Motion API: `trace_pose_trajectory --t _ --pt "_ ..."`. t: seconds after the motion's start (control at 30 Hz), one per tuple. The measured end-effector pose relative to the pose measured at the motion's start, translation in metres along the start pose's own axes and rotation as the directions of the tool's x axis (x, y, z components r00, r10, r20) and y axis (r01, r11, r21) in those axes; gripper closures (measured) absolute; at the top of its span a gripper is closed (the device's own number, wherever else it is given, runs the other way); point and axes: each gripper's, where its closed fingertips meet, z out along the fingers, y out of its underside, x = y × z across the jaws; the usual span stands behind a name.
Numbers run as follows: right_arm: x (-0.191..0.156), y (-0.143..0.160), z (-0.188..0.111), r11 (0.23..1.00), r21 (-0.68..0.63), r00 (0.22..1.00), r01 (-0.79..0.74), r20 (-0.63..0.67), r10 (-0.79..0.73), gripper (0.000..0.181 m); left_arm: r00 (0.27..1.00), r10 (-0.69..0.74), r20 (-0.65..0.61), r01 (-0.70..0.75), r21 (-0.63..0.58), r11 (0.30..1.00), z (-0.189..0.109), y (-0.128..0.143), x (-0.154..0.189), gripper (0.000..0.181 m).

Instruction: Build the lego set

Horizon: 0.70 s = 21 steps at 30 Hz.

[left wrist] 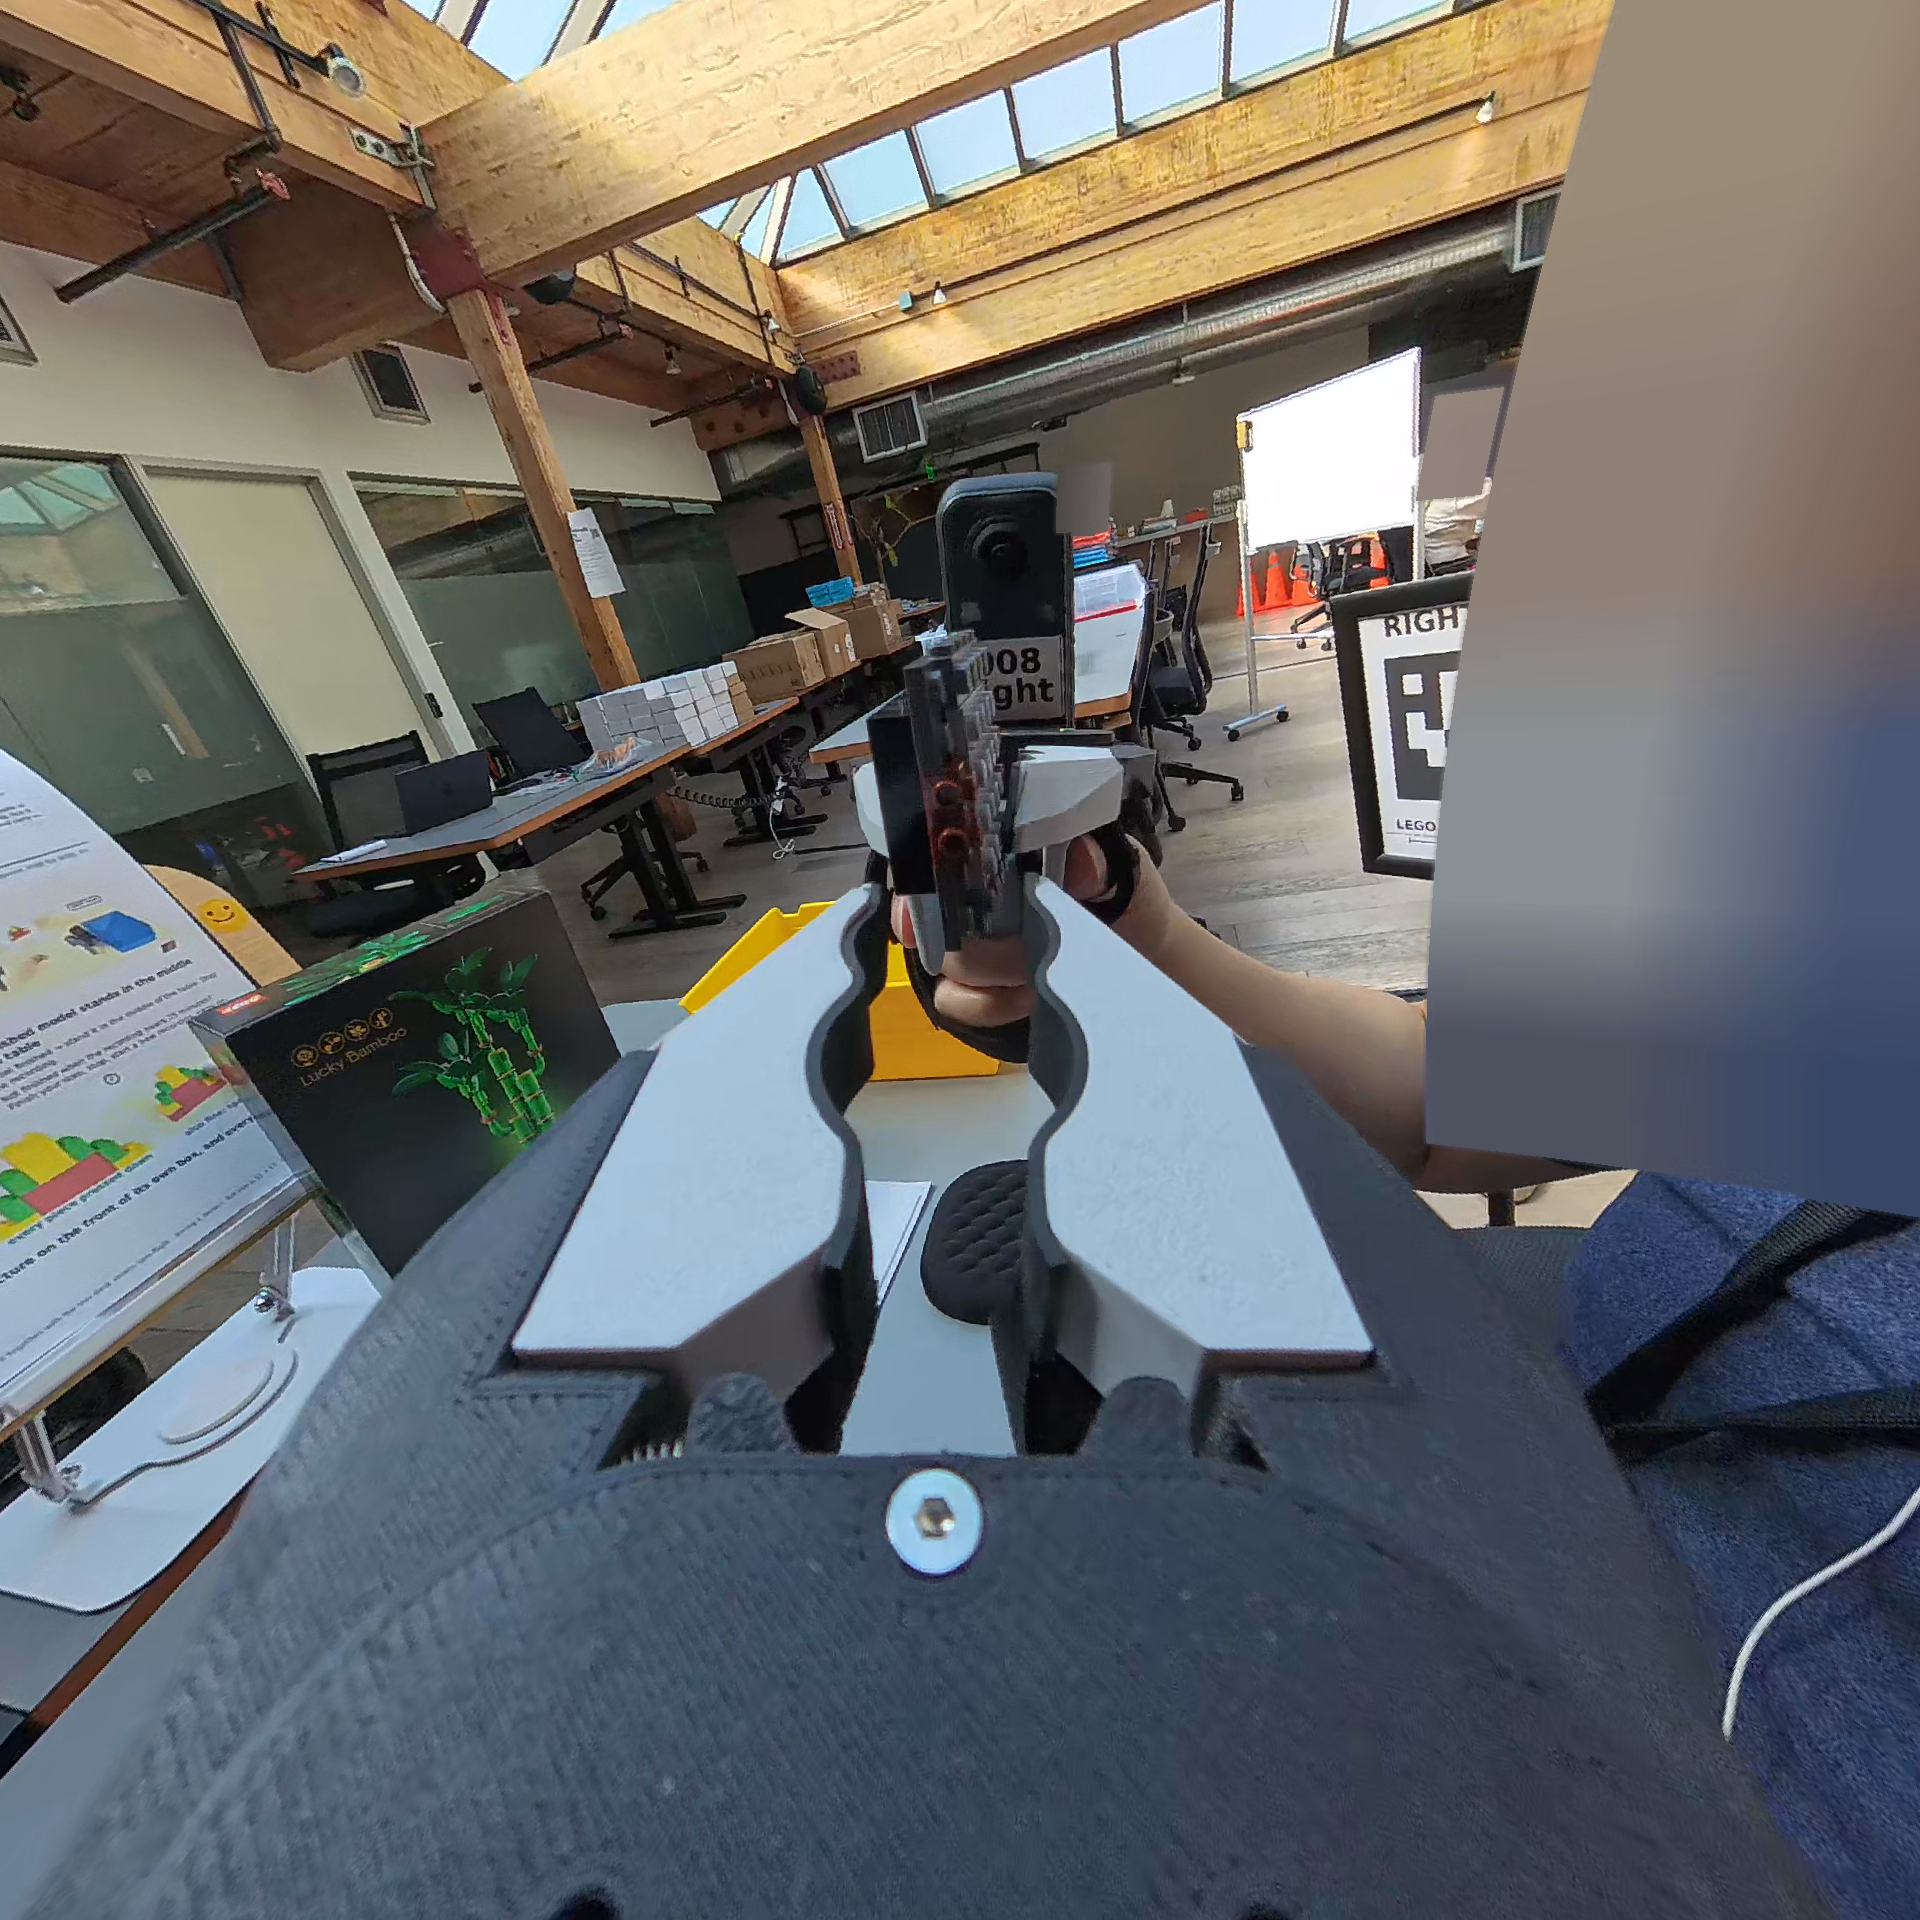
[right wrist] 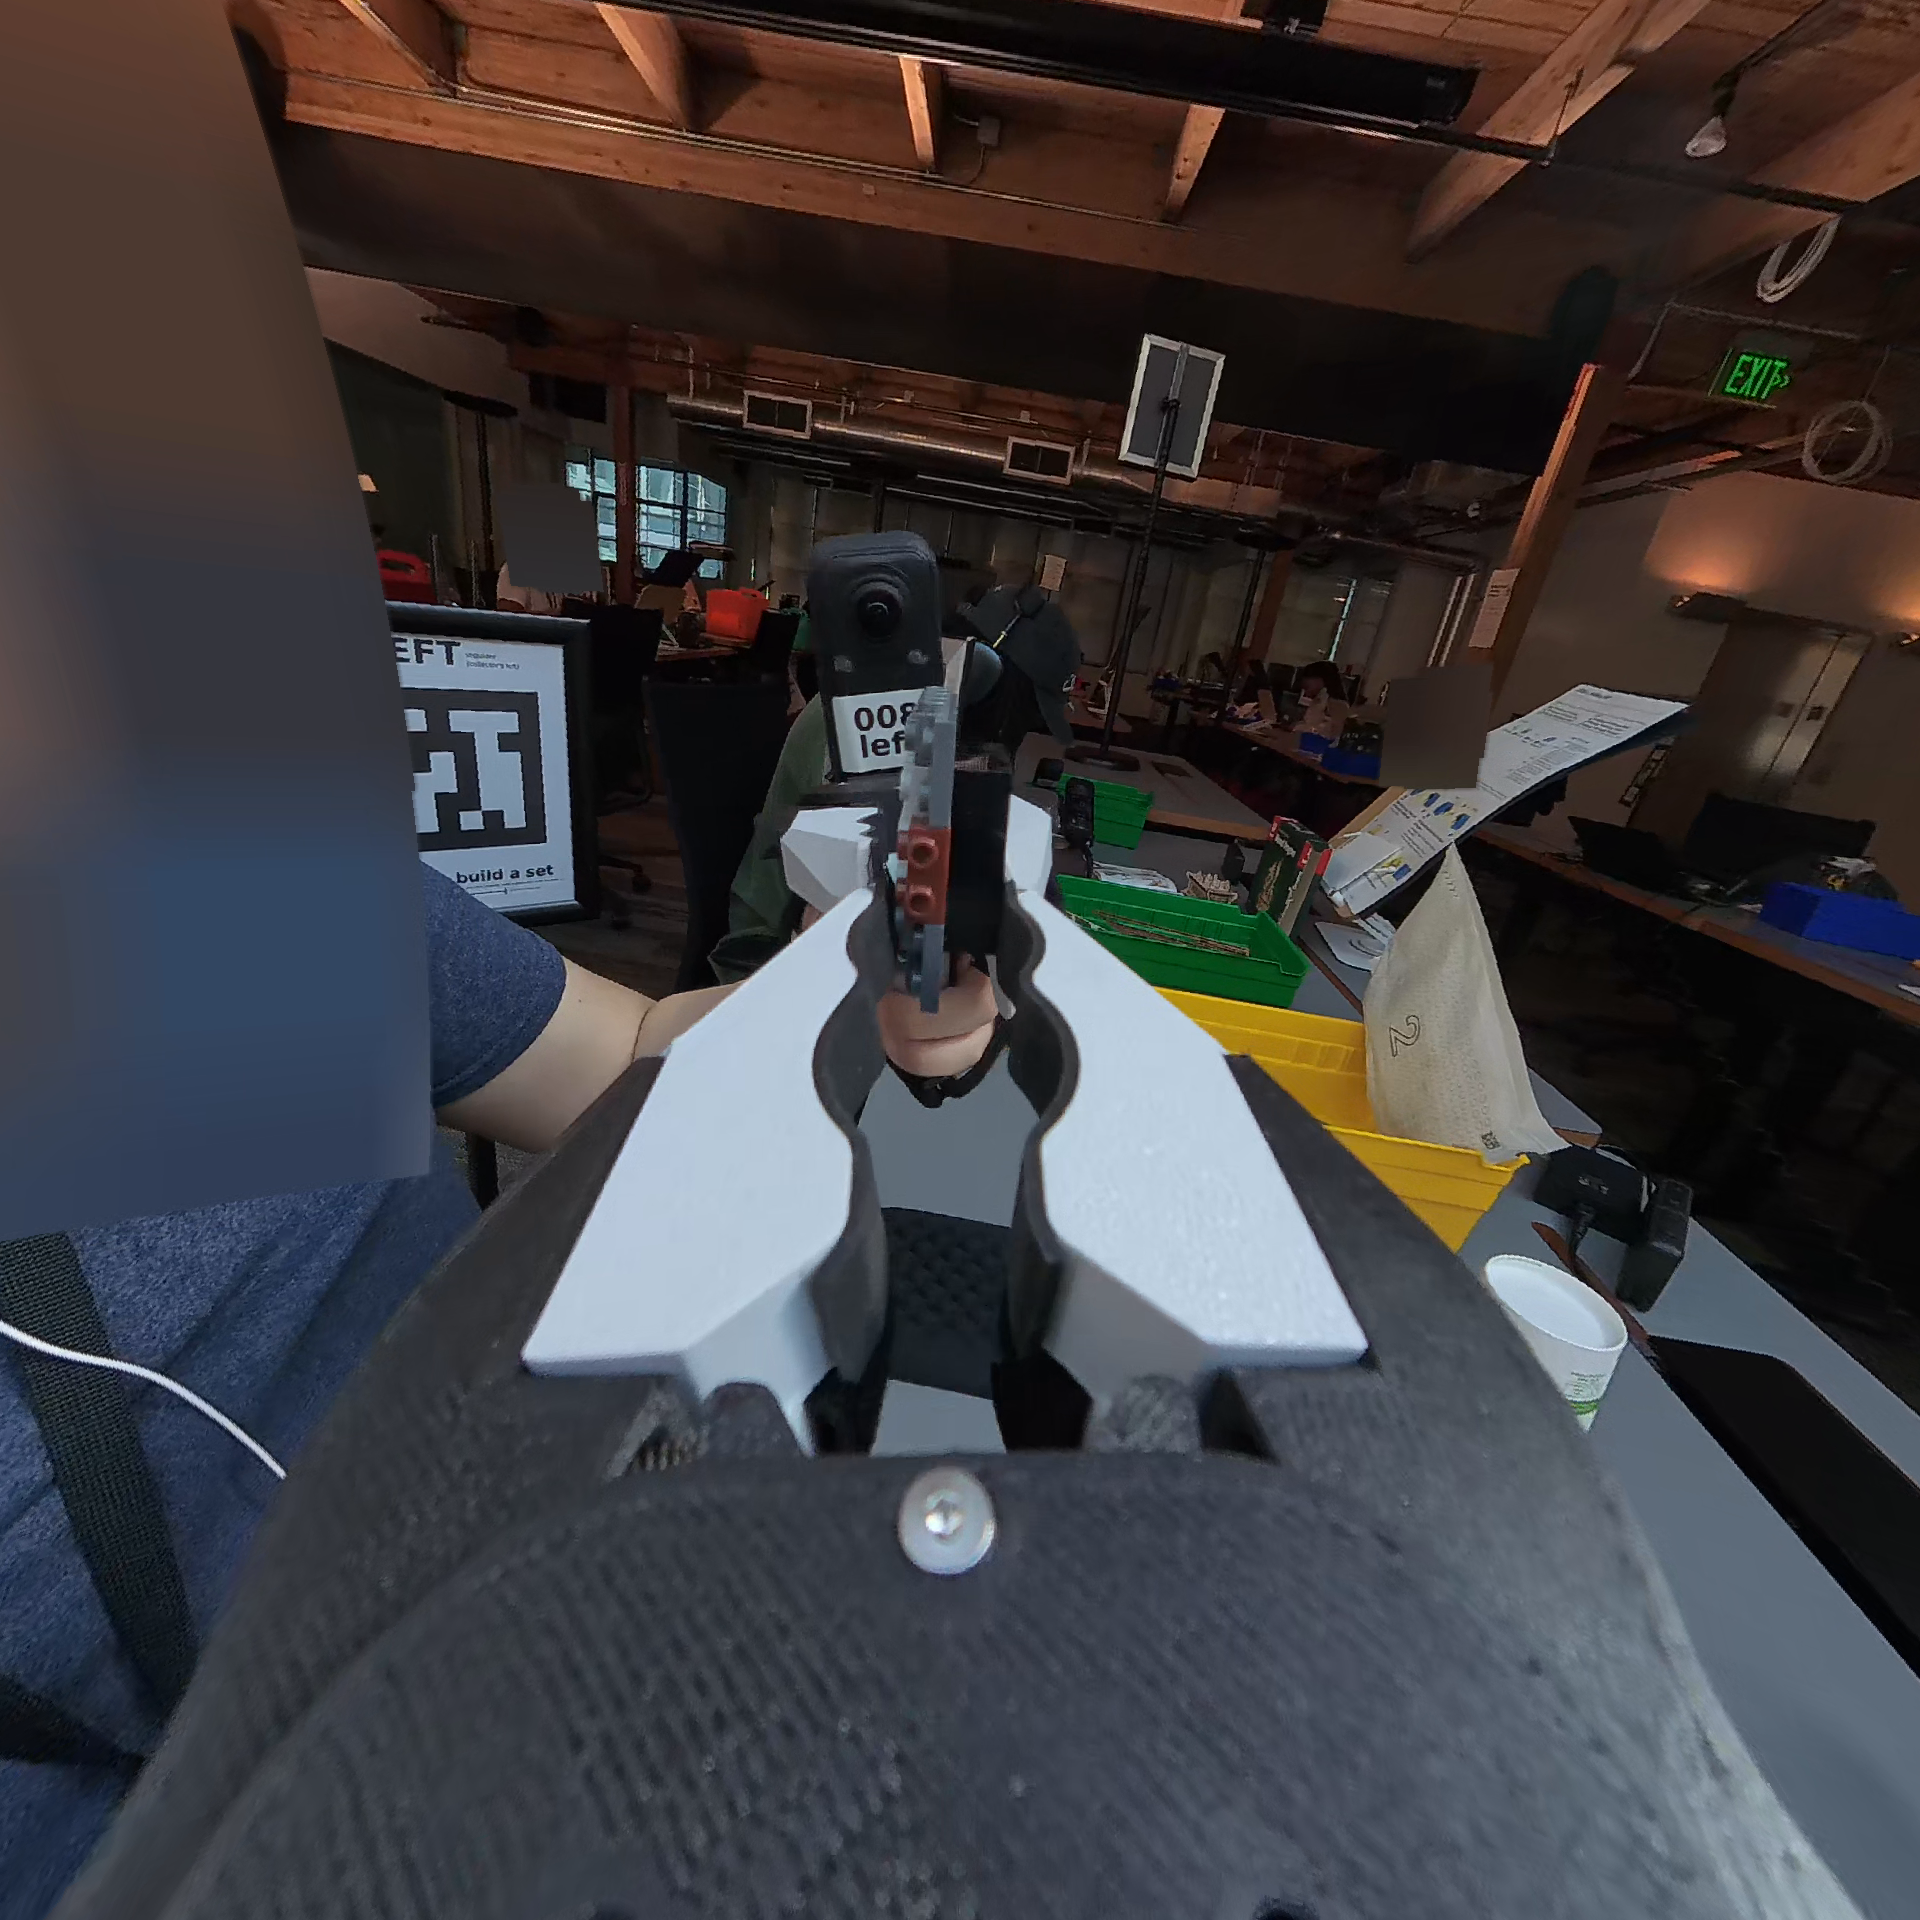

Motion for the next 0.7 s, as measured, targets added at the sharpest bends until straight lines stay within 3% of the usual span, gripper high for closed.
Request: trace_pose_trajectory --t 0.37,0.43,0.53,0.63,0.7 --pt "0.006 0.006 0.001 0.993 0.042 0.993 -0.112 0.030 0.111 0.163 0.995 -0.098 0.010 0.099 -0.036 0.994 0.001 0.003 -0.008 0.165" --pt "0.006 0.009 -0.002 0.994 0.054 0.995 -0.099 0.033 0.097 0.144 0.982 -0.186 0.006 0.186 -0.044 0.981 0.001 0.008 -0.013 0.164" --pt "0.020 0.027 -0.012 0.996 -0.022 0.991 0.089 -0.102 -0.091 0.114 0.907 -0.421 -0.006 0.419 -0.065 0.906 -0.004 0.020 -0.026 0.165" --pt "0.033 0.051 -0.023 0.910 -0.208 0.889 0.359 -0.221 -0.401 0.111 0.780 -0.626 -0.011 0.620 -0.120 0.775 -0.008 0.047 -0.033 0.164" --pt "0.029 0.065 -0.020 0.869 -0.274 0.861 0.412 -0.194 -0.469 0.105 0.697 -0.717 -0.006 0.707 -0.162 0.689 -0.009 0.066 -0.032 0.164"
